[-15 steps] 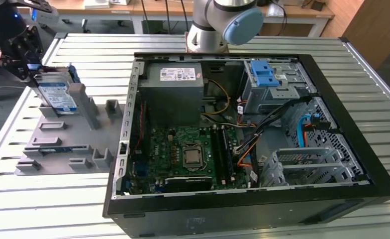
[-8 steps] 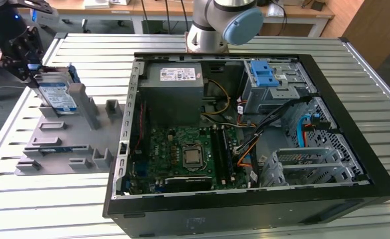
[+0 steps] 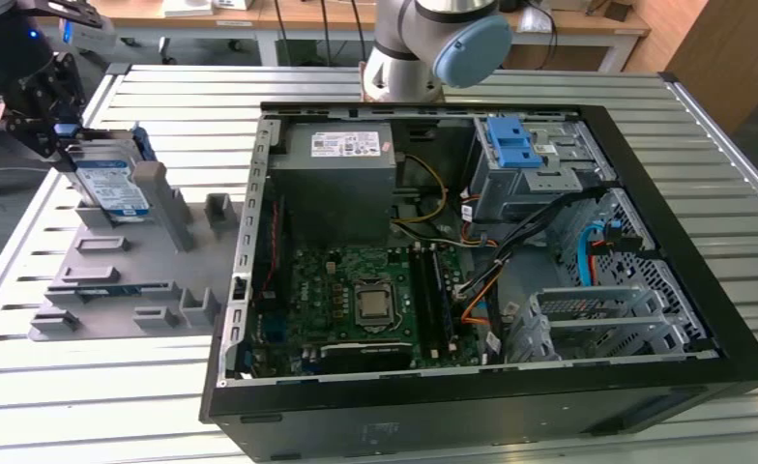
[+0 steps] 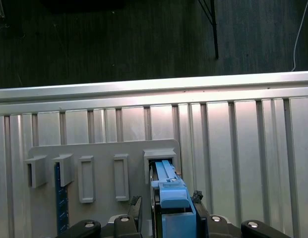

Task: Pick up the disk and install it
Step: 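Pick up the disk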

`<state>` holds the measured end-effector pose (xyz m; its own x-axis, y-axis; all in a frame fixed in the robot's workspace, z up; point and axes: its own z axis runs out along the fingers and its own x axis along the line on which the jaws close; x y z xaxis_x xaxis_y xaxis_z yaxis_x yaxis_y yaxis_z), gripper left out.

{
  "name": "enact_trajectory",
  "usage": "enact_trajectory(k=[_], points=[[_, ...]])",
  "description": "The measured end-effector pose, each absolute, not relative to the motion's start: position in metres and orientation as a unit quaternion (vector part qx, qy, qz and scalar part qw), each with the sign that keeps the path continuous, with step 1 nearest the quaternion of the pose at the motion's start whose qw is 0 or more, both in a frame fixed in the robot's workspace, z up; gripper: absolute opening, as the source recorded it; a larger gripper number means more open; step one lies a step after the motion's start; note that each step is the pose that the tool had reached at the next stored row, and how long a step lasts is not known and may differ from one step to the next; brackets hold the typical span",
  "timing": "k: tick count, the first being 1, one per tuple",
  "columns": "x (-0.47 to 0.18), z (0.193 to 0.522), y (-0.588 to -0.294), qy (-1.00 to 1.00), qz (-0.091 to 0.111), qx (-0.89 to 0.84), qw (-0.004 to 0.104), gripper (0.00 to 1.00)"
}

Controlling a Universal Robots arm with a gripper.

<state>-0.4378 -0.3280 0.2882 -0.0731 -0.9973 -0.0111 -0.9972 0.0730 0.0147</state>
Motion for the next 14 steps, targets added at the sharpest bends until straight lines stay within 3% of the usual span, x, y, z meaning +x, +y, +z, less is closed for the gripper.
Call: enact_trajectory(k=[6, 8, 9, 14], points=[[-0.4378, 0.2881, -0.3280, -0.732, -0.009, 0.681, 0.001, 0.51], [-0.4378, 0.2880, -0.3280, -0.732, -0.009, 0.681, 0.001, 0.49], [-0.4378, 0.2880, -0.3280, -0.732, -0.009, 0.681, 0.001, 0.42], [-0.4378, 0.2880, -0.3280, -0.732, -0.009, 0.681, 0.001, 0.41]])
